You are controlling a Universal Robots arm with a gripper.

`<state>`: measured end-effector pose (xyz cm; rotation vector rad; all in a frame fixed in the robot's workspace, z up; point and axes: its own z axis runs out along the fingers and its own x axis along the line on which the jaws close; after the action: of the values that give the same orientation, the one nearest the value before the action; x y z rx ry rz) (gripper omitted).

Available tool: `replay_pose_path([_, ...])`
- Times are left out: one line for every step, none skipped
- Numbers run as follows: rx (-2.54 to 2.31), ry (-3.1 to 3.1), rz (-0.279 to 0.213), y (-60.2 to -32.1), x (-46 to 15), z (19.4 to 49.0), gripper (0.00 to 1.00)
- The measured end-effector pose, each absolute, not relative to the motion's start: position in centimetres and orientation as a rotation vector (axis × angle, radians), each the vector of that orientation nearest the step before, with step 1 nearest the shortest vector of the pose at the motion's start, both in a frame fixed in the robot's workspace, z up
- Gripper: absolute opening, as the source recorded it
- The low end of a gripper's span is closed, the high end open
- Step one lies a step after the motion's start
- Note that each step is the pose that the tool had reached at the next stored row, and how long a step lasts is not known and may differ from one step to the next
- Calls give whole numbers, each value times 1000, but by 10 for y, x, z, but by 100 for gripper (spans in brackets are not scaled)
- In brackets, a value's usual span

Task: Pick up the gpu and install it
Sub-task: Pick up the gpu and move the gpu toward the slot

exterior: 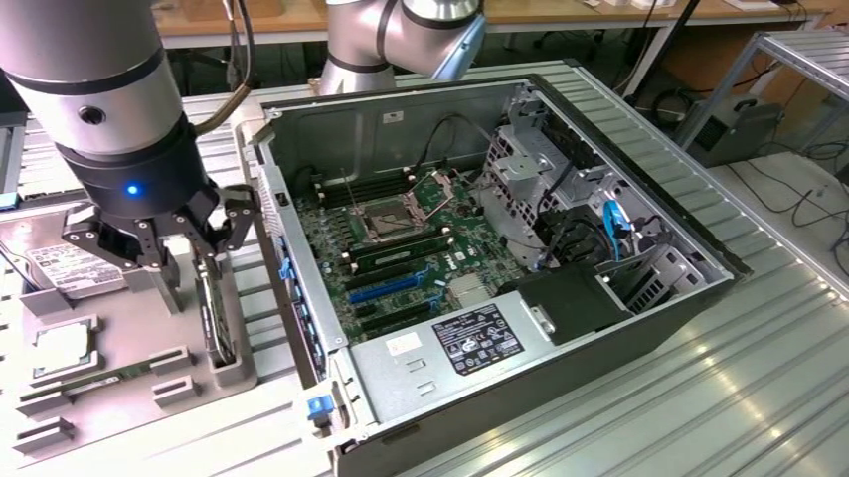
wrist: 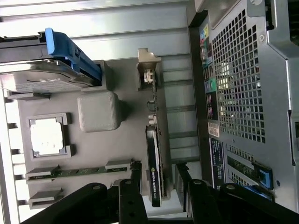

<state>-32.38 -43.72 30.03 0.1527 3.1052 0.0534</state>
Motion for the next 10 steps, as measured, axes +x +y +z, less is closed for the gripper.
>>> replay_pose_path([154,3105,53,-437,-324,298,42])
replay_pose_path([155,3105,53,-436,-324,296,42])
replay_pose_path([155,3105,53,-436,-324,294,42])
replay_pose_path([156,3105,53,-436,-324,292,42])
replay_pose_path([157,3105,53,-435,-324,290,42])
replay_pose_path([158,3105,53,-435,-324,288,42])
replay_pose_path([159,3105,53,-435,-324,285,42])
replay_pose_path([159,3105,53,-434,-324,282,42])
replay_pose_path([159,3105,53,-434,-324,281,42])
replay_pose_path([160,3104,53,-434,-324,279,42])
